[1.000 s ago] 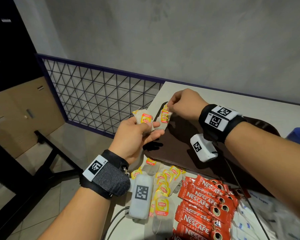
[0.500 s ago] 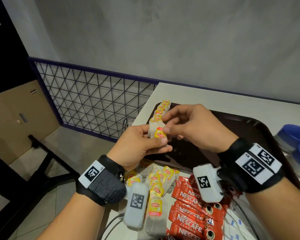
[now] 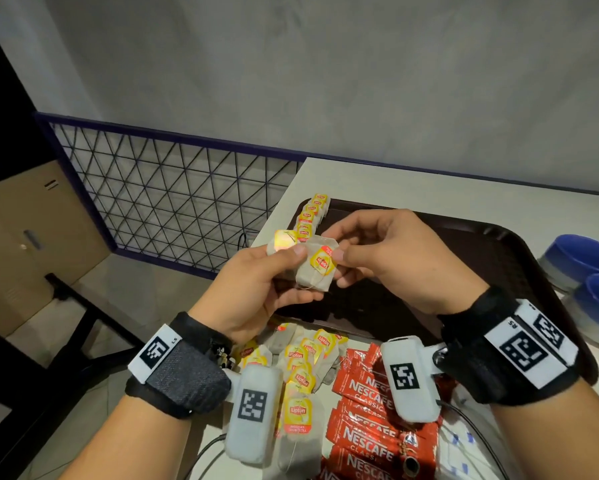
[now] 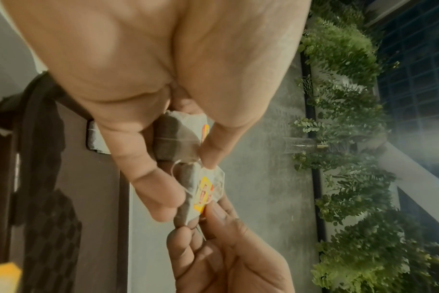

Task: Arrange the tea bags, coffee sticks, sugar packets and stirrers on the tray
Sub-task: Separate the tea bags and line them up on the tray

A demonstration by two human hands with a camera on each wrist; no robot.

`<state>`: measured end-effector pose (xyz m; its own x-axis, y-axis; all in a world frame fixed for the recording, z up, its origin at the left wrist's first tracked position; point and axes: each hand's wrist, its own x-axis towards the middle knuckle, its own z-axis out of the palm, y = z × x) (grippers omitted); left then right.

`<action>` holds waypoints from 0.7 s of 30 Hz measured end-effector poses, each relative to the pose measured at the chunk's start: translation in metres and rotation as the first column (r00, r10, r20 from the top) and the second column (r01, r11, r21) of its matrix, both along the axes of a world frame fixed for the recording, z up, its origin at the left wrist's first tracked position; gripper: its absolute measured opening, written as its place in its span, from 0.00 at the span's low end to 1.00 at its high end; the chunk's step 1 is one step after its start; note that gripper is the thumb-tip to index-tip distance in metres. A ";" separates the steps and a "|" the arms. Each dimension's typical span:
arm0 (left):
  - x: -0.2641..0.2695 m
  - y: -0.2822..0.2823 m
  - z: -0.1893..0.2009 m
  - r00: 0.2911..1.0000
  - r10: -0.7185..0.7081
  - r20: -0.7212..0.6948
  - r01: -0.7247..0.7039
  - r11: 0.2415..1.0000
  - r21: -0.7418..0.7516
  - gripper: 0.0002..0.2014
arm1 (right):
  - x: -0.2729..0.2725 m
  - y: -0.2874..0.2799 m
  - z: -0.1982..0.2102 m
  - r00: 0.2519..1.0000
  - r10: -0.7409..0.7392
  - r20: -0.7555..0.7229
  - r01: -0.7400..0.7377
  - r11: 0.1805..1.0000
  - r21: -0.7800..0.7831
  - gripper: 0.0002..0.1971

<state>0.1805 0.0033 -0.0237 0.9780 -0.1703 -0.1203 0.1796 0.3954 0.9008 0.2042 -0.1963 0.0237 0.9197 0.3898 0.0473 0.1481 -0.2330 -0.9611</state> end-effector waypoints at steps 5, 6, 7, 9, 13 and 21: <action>0.000 -0.001 -0.005 0.997 -0.020 0.075 0.016 0.998 0.063 0.18 | 0.003 -0.001 -0.005 0.999 -0.024 0.041 0.026 0.999 -0.031 0.09; 0.001 -0.001 -0.007 0.995 -0.022 0.093 0.015 0.997 0.080 0.18 | 0.003 -0.001 -0.005 0.998 -0.029 0.052 0.030 0.999 -0.031 0.10; 0.001 -0.001 -0.009 0.995 -0.016 0.102 0.006 0.996 0.093 0.16 | 0.004 -0.002 -0.006 0.998 -0.033 0.058 0.035 0.999 -0.024 0.10; 0.003 0.000 -0.011 0.994 0.011 0.106 -0.023 0.993 0.113 0.11 | 0.004 -0.003 -0.005 0.997 -0.043 0.068 0.044 0.999 -0.014 0.11; 0.004 -0.001 -0.013 0.991 0.022 0.131 -0.043 0.986 0.161 0.08 | 0.004 -0.005 -0.005 0.994 -0.065 0.090 0.068 0.997 -0.033 0.08; 0.001 -0.003 -0.013 0.983 -0.018 0.182 -0.016 0.983 0.185 0.14 | 0.005 -0.004 -0.004 0.992 -0.043 0.123 0.056 0.993 -0.105 0.12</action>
<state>0.1818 0.0000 -0.0368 0.9862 -0.1626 0.0303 0.0060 0.2185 0.9758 0.2091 -0.1999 0.0196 0.9281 0.3529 0.1184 0.2466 -0.3448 -0.9057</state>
